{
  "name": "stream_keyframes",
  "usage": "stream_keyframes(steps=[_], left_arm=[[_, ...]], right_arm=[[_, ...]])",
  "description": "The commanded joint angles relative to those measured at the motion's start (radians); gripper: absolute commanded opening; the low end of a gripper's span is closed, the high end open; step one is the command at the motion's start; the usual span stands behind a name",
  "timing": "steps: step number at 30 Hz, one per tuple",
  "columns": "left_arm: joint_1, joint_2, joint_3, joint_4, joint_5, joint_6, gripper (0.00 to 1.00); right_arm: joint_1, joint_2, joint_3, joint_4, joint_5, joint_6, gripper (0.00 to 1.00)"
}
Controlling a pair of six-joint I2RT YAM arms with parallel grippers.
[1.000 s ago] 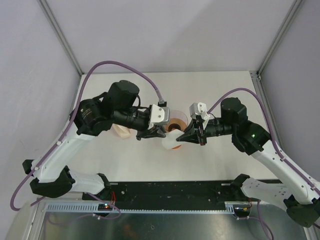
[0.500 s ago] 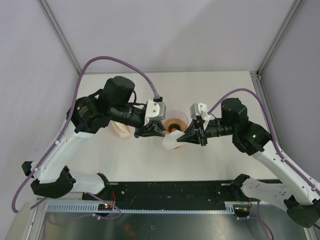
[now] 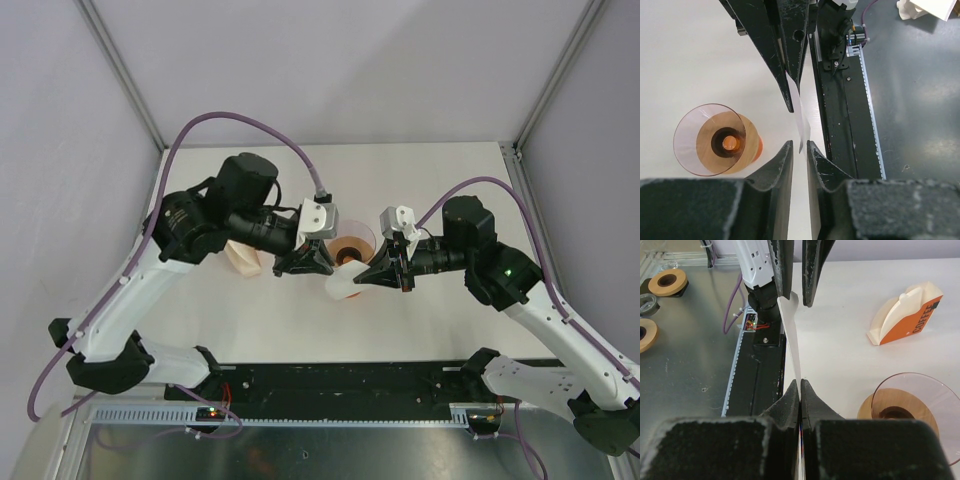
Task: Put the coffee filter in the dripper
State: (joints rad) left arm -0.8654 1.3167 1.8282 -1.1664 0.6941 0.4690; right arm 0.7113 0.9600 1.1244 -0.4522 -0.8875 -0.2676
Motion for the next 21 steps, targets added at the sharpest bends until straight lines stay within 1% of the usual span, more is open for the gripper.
stream_keyframes(steps=[1, 6, 12, 21], left_arm=[[0.003, 0.011, 0.015, 0.008, 0.017, -0.024, 0.2], [0.002, 0.016, 0.014, 0.008, 0.019, -0.026, 0.17], [0.002, 0.018, 0.014, 0.008, 0.028, -0.031, 0.16], [-0.001, 0.02, 0.018, 0.009, 0.034, -0.054, 0.2]], right_arm=[[0.002, -0.018, 0.041, 0.008, -0.004, -0.012, 0.0], [0.002, -0.017, 0.041, 0.006, -0.007, -0.013, 0.0], [0.001, -0.015, 0.041, 0.006, -0.005, -0.015, 0.0], [0.0, -0.018, 0.041, 0.006, 0.01, -0.011, 0.0]])
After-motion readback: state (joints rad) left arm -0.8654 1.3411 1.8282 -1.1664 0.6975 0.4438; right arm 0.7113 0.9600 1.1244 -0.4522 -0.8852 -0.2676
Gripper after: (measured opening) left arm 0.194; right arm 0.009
